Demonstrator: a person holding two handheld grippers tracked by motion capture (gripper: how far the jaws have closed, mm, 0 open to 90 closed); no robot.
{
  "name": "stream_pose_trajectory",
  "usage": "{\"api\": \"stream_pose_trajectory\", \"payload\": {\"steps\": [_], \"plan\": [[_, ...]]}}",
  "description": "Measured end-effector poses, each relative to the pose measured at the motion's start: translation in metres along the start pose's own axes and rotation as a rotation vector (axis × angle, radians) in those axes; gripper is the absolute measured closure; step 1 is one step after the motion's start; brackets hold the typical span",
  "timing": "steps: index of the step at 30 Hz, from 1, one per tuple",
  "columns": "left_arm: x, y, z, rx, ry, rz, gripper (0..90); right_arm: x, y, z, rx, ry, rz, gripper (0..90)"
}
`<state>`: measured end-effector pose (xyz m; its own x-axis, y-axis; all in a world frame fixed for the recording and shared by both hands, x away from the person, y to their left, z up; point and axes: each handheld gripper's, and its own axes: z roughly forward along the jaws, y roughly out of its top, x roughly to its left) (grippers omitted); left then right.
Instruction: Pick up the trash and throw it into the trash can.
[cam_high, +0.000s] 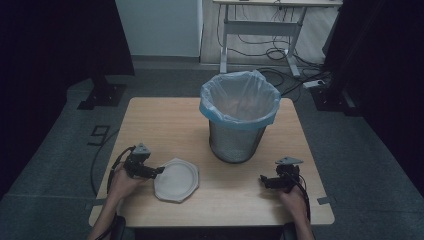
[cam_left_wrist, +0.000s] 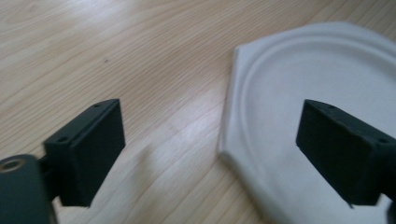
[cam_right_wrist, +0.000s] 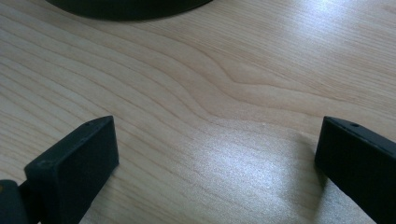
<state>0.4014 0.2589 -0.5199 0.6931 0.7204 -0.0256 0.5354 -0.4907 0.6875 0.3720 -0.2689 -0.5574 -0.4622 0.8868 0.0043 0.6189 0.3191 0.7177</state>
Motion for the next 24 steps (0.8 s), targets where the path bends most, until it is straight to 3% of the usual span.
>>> {"api": "stream_pose_trajectory", "payload": {"steps": [7,14,16,21,24], "plan": [[-0.005,0.003,0.014,0.026,-0.007,0.031,19.7,0.001,0.0,0.0,-0.001,-0.003,0.001,0.0],[-0.005,0.003,0.023,0.054,0.002,0.049,45.4,0.002,0.001,0.001,-0.001,-0.003,0.004,0.0],[-0.004,0.002,0.025,0.049,-0.025,0.039,48.3,0.002,0.001,0.001,-0.001,-0.003,0.004,0.0],[-0.004,0.002,0.025,0.045,-0.035,0.038,55.7,0.003,0.001,0.001,0.0,-0.002,0.004,0.0],[-0.003,0.002,0.024,0.047,-0.04,0.021,66.2,0.003,0.001,0.001,0.0,-0.002,0.002,0.0]]}}
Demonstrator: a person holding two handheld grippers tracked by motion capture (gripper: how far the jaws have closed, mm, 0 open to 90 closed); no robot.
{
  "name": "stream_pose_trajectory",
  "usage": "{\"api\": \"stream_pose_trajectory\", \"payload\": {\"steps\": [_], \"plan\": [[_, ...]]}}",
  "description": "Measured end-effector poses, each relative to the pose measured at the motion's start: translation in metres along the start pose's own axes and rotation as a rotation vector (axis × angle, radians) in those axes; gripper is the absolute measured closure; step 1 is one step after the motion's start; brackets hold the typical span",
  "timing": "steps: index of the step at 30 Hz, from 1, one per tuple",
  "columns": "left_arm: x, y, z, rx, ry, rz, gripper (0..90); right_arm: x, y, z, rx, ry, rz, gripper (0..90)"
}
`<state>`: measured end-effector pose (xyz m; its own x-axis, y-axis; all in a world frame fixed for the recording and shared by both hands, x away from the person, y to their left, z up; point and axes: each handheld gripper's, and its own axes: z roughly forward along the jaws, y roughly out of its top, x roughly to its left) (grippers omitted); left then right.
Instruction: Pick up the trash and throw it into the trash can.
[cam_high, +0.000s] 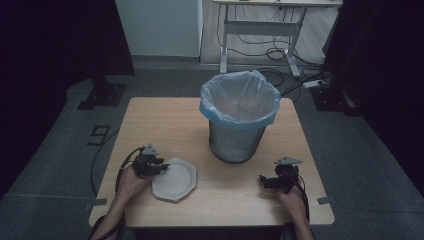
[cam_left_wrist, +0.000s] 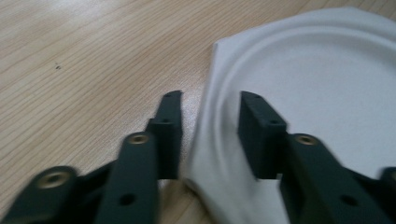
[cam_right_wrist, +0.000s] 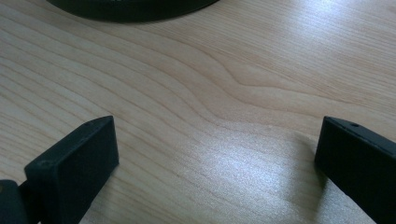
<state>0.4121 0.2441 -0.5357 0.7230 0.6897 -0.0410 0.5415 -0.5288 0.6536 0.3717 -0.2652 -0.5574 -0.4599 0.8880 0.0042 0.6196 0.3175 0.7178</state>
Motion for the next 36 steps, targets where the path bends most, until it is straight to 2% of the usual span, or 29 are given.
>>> {"api": "stream_pose_trajectory", "payload": {"steps": [2,9,12,14,21,36], "plan": [[0.002,0.001,-0.001,0.006,-0.009,-0.012,70.6,0.0,0.0,0.0,-0.001,0.001,-0.002,0.0],[0.005,0.001,-0.005,0.002,-0.025,-0.044,76.8,0.001,0.0,0.0,0.0,0.003,-0.004,0.0],[0.008,0.002,-0.008,-0.008,-0.033,-0.062,78.1,0.002,0.0,0.0,0.0,0.005,-0.005,0.0],[0.01,0.0,-0.013,-0.019,-0.043,-0.087,79.4,0.003,0.0,0.0,-0.001,0.007,-0.007,0.0],[0.017,0.002,-0.025,-0.048,-0.058,-0.127,81.7,0.003,0.0,0.0,0.0,0.007,-0.008,0.0],[0.024,0.038,-0.059,-0.081,-0.039,-0.121,85.5,0.004,0.0,0.0,0.001,0.008,-0.007,0.0]]}}
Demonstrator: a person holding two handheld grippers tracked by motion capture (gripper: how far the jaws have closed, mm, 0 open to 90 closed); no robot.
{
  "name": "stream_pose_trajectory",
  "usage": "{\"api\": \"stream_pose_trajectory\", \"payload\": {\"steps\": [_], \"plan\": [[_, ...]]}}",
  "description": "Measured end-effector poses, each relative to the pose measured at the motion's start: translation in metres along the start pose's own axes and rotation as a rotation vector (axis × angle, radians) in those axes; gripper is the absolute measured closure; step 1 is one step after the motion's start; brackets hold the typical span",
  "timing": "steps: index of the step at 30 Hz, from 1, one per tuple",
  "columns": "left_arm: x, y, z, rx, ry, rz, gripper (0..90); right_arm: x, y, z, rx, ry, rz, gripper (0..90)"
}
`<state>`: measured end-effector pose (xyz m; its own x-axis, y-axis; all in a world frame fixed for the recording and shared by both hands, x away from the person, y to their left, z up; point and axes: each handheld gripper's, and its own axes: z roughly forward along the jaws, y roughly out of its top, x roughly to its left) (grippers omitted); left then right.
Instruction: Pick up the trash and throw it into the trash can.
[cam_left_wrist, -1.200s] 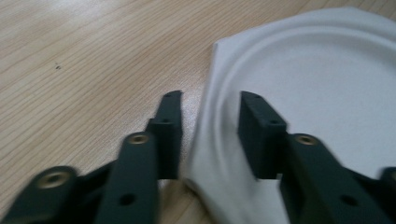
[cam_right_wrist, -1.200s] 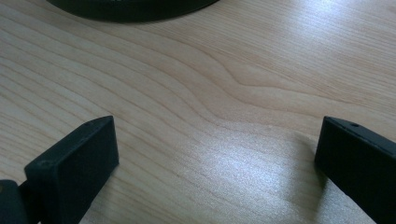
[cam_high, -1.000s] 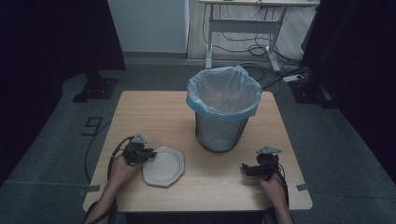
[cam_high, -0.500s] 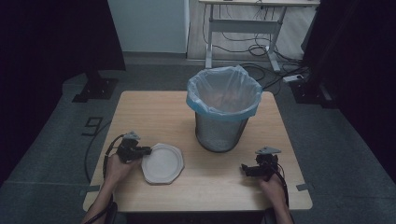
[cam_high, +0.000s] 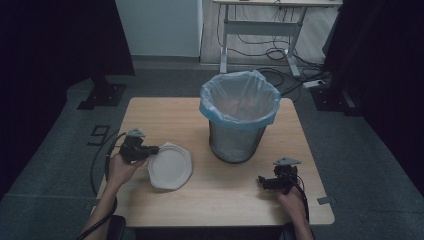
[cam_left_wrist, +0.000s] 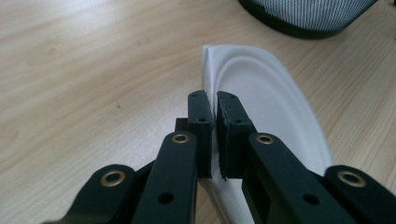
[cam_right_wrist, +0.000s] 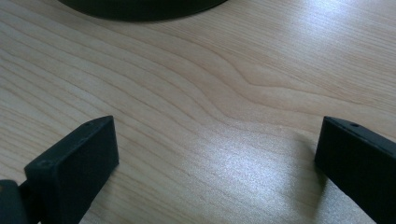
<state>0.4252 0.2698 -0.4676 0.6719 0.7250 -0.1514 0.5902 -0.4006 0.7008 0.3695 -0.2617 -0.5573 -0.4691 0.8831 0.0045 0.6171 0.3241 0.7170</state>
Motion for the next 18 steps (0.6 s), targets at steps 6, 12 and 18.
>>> {"api": "stream_pose_trajectory", "payload": {"steps": [6,12,18], "plan": [[0.001,0.013,-0.006,0.012,0.009,0.002,86.0,0.0,0.0,0.0,0.0,0.0,0.0,0.0],[0.003,0.027,-0.012,0.021,0.018,0.003,86.4,0.0,0.0,0.0,0.0,0.0,0.0,0.0],[0.002,0.043,-0.019,0.027,0.027,0.012,86.4,0.0,0.0,0.0,0.0,-0.001,0.0,0.0]]}}
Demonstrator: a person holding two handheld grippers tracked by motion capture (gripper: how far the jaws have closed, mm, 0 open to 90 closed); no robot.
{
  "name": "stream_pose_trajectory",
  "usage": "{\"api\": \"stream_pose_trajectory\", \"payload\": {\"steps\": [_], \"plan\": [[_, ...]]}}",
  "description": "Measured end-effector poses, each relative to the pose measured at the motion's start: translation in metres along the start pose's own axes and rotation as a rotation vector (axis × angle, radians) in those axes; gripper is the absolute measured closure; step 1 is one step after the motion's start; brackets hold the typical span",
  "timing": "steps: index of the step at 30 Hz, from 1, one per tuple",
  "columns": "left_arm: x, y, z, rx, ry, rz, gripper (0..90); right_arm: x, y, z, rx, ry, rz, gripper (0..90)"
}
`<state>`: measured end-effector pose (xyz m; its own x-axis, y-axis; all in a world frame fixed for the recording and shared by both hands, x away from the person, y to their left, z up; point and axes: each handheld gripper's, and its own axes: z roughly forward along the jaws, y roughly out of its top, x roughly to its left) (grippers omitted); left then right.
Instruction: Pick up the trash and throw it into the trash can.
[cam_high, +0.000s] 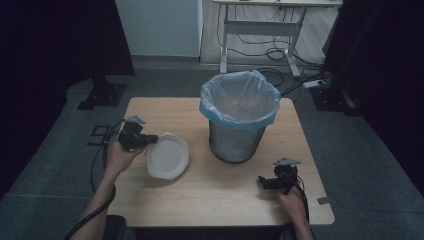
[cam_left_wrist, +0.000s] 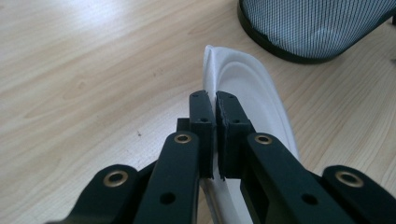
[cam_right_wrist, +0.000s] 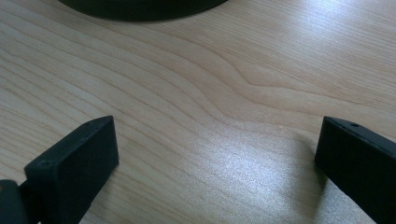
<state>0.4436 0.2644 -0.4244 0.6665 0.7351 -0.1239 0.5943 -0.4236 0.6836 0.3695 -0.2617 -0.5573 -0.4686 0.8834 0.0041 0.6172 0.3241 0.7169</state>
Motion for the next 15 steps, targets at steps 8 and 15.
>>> {"api": "stream_pose_trajectory", "payload": {"steps": [8,15], "plan": [[0.001,0.023,-0.012,0.003,-0.001,-0.004,86.4,0.0,0.0,0.0,0.0,0.0,0.0,0.0],[0.0,0.043,-0.022,0.003,-0.004,-0.001,86.4,0.0,0.0,0.0,0.001,0.0,0.001,0.0]]}}
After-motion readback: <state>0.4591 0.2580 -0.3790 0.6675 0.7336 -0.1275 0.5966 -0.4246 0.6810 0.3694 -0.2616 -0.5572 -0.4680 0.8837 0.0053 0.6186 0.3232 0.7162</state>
